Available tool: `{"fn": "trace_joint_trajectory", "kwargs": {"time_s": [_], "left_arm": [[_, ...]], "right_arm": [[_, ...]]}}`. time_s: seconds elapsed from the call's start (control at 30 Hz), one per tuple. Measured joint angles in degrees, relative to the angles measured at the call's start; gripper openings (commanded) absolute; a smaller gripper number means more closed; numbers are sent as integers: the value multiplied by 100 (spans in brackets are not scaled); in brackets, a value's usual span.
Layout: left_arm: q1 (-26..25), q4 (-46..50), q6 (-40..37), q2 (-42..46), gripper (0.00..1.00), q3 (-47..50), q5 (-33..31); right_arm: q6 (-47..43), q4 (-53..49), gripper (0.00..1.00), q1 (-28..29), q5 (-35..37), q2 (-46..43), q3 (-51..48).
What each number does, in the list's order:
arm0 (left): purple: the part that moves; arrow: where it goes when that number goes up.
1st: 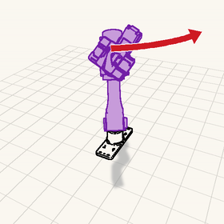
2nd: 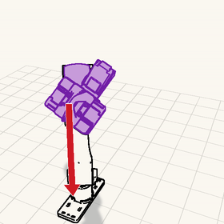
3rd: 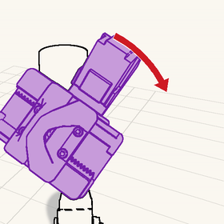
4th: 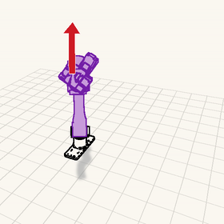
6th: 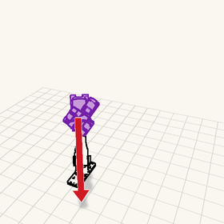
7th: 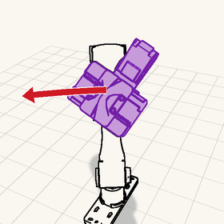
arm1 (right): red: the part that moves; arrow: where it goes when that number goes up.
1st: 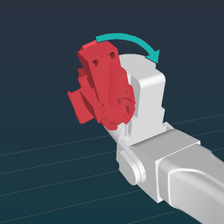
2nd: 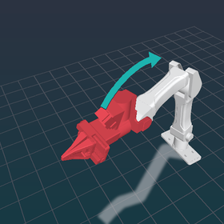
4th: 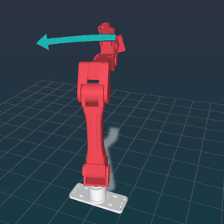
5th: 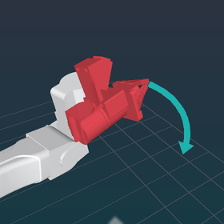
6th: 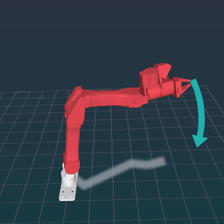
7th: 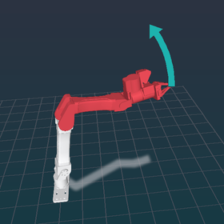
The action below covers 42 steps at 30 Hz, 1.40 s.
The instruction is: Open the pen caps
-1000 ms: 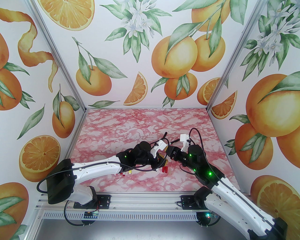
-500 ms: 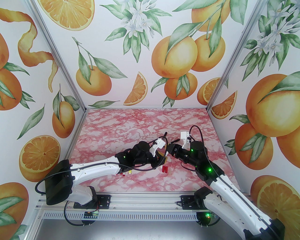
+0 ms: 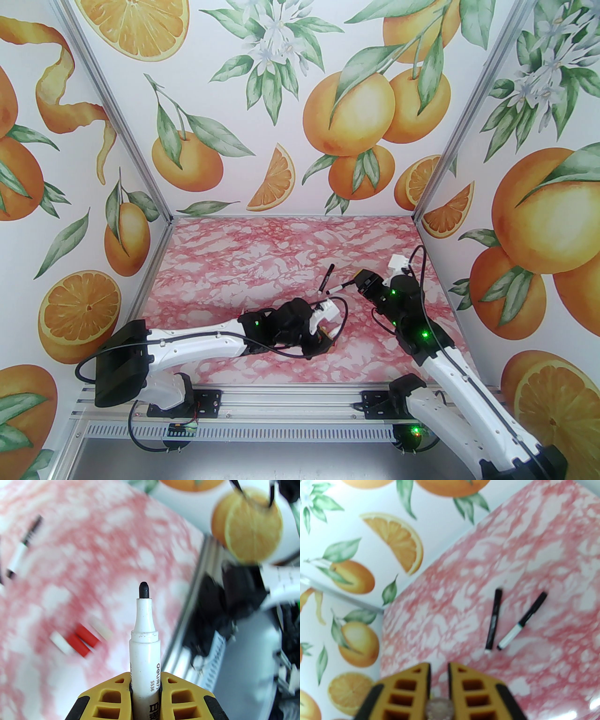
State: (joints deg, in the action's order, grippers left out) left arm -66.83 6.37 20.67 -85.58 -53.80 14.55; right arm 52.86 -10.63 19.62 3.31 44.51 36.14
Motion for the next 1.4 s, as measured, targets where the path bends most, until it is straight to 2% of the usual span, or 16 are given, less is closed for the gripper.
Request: {"fn": "trace_joint_trajectory", "kwargs": {"time_s": [0.17,0.4,0.57,0.7,0.8,0.9,1.1,1.4], "left_arm": [[48,0,39,61,0,15,26],[431,-125,199,734,0,382,153],[920,-306,339,1180,0,686,297],[1082,-380,348,1366,0,789,398],[1344,-356,328,1880,0,1102,577],[1519,-310,286,2380,0,1200,640],[1620,-258,205,2975,0,1399,750],[1631,-101,103,3101,1,1589,885]], "right_arm": [[-192,17,9,0,210,9,31],[-780,-525,13,96,-116,-111,-63],[-1126,-1338,14,428,-133,-341,-219],[-1246,-1790,14,715,-13,-361,-299],[-1213,-1860,14,1261,90,-367,-782],[-1128,-2076,14,1469,168,-297,-1244],[-960,-2179,14,1523,232,-284,-1600],[-874,-2092,16,1617,227,70,-1650]]}}
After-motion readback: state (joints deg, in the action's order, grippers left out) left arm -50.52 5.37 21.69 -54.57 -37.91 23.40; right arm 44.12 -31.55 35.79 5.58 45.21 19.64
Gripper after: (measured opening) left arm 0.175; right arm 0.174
